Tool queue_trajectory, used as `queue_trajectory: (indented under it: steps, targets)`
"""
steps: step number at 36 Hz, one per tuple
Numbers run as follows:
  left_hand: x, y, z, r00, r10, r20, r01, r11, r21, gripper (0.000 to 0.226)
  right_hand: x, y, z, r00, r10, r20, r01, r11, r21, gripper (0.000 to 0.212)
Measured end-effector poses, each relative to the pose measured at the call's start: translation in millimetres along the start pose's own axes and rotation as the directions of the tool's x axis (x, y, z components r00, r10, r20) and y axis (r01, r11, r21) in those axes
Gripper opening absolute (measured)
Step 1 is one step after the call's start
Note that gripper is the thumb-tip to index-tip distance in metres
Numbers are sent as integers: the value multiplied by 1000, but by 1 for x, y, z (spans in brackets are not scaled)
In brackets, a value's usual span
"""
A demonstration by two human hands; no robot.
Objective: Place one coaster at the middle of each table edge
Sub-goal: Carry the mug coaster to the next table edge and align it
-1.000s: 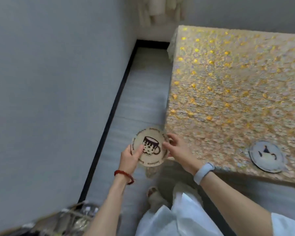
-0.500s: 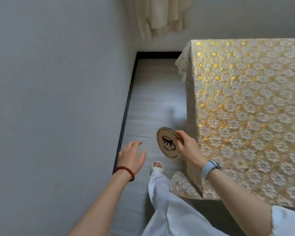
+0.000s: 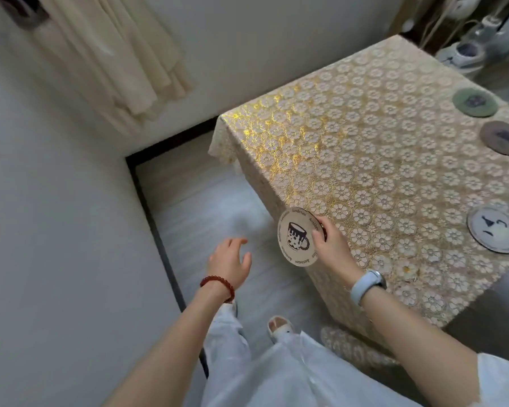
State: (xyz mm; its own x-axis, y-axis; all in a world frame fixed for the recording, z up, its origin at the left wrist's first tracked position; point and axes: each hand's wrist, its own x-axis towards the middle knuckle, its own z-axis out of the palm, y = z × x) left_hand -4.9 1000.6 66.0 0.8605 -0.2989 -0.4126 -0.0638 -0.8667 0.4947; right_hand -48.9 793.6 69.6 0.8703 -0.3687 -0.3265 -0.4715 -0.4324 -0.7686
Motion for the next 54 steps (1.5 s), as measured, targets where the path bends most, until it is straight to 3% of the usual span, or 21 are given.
queue_trajectory:
  steps: [6,20,25,35,41,49,54]
  targets:
    - [66,4,-20,963,211,167,-227,970,82,36,7,-6,-4,955,157,-250,-141,987,82,33]
    - [179,58,-5,810,431,397,-523,838,157,38,51,2,-1,791,407,-457,-307,910,279,35]
    - [215,77,11,805,437,401,-539,822,185,42,94,13,-11,763,480,-433,-318,862,395,31]
    - [259,98,26,786,395,476,-572,756,317,56,134,46,-25,773,539,-335,-459,839,291,38]
    - [278,106,38,712,459,531,-680,638,360,65,145,53,-22,791,509,-339,-503,857,112,38]
    - [303,108,47,632,477,610,-759,541,363,88,157,48,-12,754,567,-333,-529,824,204,53]
    - [307,99,50,600,469,648,-793,458,402,99,154,41,-2,721,553,-418,-505,832,230,60]
